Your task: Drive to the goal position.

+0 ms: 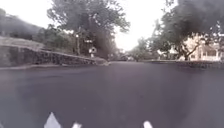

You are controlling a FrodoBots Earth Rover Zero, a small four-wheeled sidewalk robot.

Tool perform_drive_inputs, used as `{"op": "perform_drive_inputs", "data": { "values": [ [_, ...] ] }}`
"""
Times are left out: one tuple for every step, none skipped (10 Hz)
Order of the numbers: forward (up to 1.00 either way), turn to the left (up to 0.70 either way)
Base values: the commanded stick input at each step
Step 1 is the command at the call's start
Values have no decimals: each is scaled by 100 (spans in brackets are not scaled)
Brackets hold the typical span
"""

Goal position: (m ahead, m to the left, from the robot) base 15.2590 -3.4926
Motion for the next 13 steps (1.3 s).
{"op": "perform_drive_inputs", "data": {
  "values": [
    [50, 0],
    [50, 0],
    [50, 0],
    [50, 0],
    [50, 0],
    [50, 0],
    [50, 0],
    [50, 0],
    [50, 0],
    [50, 0],
    [50, 0],
    [50, 0],
    [50, 0]
  ]
}}
